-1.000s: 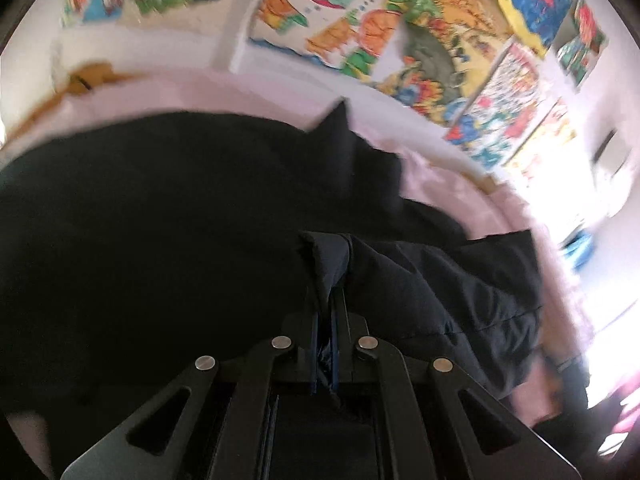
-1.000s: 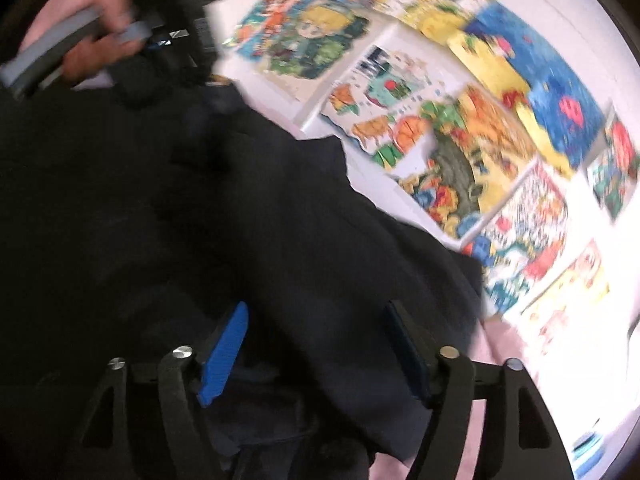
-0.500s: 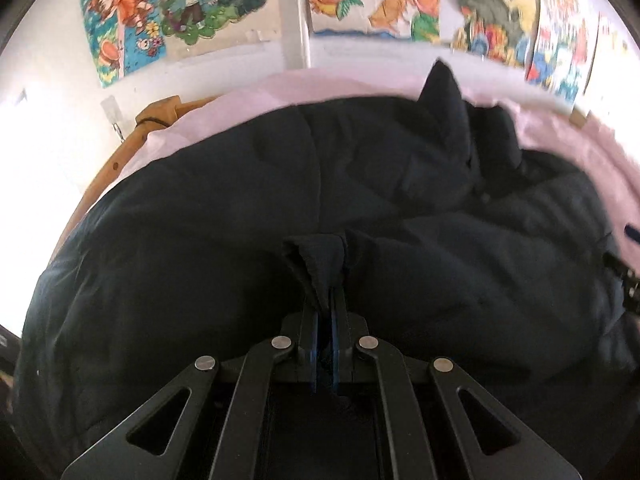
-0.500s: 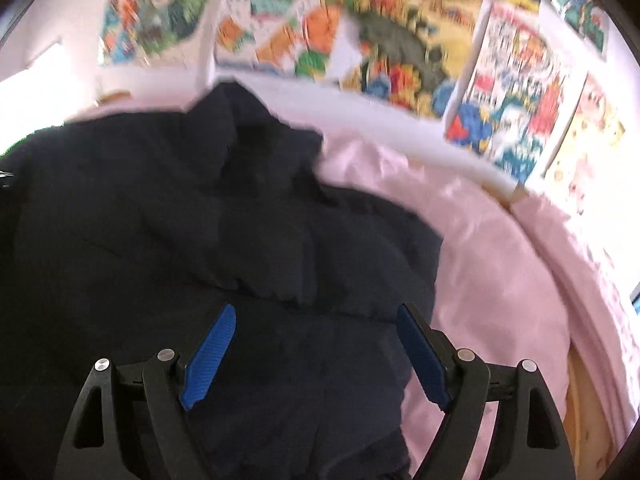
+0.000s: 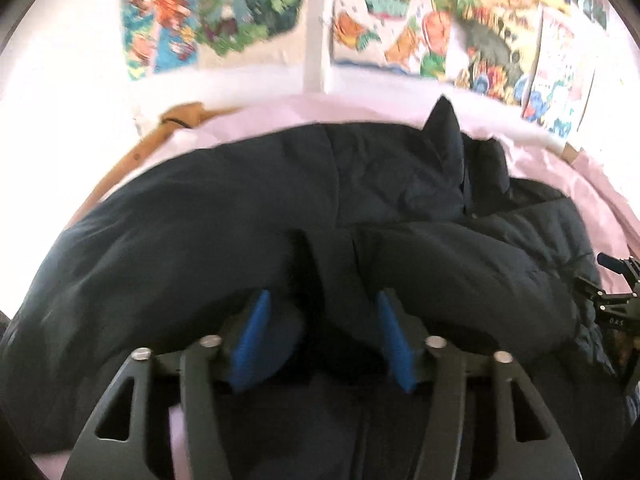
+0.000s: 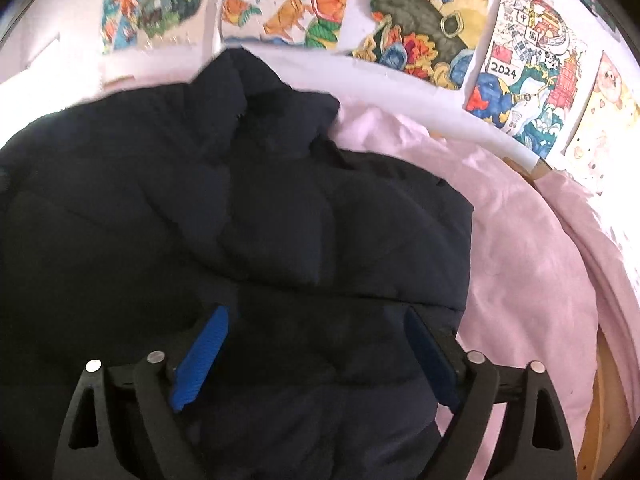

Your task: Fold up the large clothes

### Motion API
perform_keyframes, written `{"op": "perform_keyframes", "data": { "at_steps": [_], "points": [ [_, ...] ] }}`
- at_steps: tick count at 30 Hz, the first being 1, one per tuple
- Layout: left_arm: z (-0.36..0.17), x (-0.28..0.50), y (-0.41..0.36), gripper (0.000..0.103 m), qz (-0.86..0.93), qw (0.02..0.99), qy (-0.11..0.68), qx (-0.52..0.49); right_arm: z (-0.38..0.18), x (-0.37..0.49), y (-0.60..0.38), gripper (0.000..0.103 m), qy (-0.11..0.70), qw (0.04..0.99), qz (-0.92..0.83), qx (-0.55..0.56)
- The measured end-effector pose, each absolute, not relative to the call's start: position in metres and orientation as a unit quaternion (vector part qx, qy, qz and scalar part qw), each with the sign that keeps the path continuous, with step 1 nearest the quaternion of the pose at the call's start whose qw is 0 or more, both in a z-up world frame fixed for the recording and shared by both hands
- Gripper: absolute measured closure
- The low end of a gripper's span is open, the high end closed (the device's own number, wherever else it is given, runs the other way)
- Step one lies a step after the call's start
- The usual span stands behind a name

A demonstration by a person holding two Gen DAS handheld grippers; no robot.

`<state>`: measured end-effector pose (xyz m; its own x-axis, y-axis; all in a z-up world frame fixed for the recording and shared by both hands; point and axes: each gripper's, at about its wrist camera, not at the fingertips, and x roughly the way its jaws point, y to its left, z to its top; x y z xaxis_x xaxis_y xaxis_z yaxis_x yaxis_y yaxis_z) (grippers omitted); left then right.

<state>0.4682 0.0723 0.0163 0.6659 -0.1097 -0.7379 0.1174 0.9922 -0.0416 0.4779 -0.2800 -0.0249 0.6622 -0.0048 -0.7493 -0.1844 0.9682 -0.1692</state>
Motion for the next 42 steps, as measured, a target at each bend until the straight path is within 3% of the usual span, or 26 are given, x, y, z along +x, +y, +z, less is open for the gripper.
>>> {"op": "perform_keyframes", "data": {
  "at_steps": [2,7,12,17,25,26,28,29,30,36,42],
  "points": [
    [0.025,0.449,0.083,0.028,-0.051,0.92,0.388,-0.013,-0.019,0.469,-0.275,0.003,0.408,0.903,0.072,-0.117],
    [0.043,0.398,0.141,0.024,-0.025,0.922,0.361,-0.14,-0.012,0.447,-0.251,0.002,0.406,0.897,0.11,-0.14],
    [0.033,0.354,0.209,0.012,0.092,0.884,0.354,-0.292,-0.012,0.425,-0.223,0.002,0.417,0.882,0.144,-0.167],
    [0.011,0.336,0.271,0.012,0.159,0.824,0.31,-0.447,-0.013,0.408,-0.204,0.002,0.422,0.872,0.176,-0.174],
    [0.008,0.323,0.303,0.015,0.223,0.795,0.226,-0.517,-0.008,0.404,-0.208,0.002,0.412,0.881,0.177,-0.149],
    [0.009,0.323,0.304,0.018,0.233,0.793,0.222,-0.518,-0.007,0.404,-0.211,0.002,0.413,0.882,0.177,-0.144],
    [0.008,0.324,0.303,0.04,0.254,0.794,0.219,-0.507,-0.006,0.405,-0.215,0.002,0.412,0.884,0.175,-0.134],
    [0.007,0.327,0.303,0.063,0.267,0.796,0.222,-0.495,-0.003,0.405,-0.216,0.002,0.407,0.887,0.175,-0.129],
    [0.007,0.329,0.302,0.079,0.278,0.798,0.226,-0.484,-0.001,0.405,-0.216,0.002,0.404,0.889,0.176,-0.126],
    [0.019,0.325,0.29,0.095,0.273,0.838,0.189,-0.434,0.004,0.404,-0.213,0.002,0.392,0.894,0.176,-0.131],
    [0.066,0.337,0.235,0.098,0.23,0.931,0.147,-0.241,0.012,0.403,-0.22,0.002,0.372,0.905,0.172,-0.114]
  ]
}}
